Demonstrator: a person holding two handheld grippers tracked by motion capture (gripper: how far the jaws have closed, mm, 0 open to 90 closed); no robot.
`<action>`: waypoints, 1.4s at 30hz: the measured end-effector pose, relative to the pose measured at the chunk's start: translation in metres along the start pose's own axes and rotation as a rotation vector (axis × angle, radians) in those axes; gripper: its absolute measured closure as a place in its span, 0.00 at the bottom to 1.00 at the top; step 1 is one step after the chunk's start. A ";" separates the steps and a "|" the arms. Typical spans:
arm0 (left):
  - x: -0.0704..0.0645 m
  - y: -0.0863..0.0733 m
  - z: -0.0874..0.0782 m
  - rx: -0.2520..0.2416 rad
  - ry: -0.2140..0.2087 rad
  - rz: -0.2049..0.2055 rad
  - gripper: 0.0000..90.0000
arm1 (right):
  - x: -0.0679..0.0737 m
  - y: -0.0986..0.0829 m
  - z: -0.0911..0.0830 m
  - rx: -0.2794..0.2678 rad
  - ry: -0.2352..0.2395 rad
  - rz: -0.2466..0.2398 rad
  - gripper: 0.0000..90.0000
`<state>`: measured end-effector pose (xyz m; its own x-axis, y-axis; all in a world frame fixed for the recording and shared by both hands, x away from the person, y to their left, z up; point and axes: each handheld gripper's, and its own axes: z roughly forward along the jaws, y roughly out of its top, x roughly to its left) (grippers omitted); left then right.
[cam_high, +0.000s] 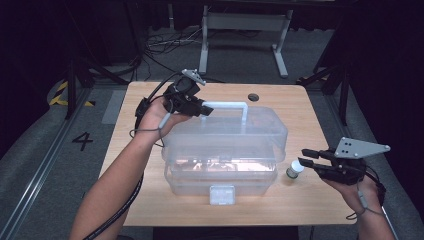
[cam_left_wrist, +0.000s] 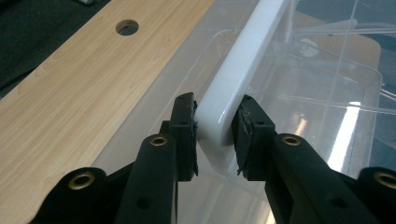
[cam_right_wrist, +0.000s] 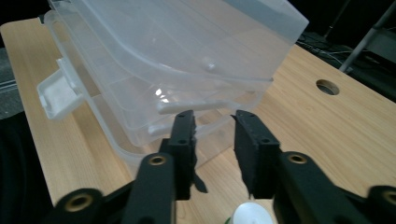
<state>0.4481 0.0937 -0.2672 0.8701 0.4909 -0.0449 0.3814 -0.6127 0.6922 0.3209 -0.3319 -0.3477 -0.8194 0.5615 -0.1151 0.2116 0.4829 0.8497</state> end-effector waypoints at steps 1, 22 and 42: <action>0.001 0.001 0.000 0.001 -0.001 -0.003 0.80 | 0.000 -0.001 0.002 -0.009 0.012 0.002 0.85; 0.007 0.005 0.000 0.015 -0.015 -0.020 0.79 | 0.011 -0.004 0.042 -0.072 0.136 0.057 1.00; -0.003 -0.008 -0.039 -0.162 0.040 0.021 0.48 | 0.013 -0.003 0.049 -0.111 0.112 0.096 1.00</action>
<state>0.4305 0.1216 -0.2444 0.8627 0.5056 -0.0027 0.3051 -0.5164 0.8002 0.3357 -0.2935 -0.3765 -0.8537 0.5203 0.0219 0.2367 0.3504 0.9062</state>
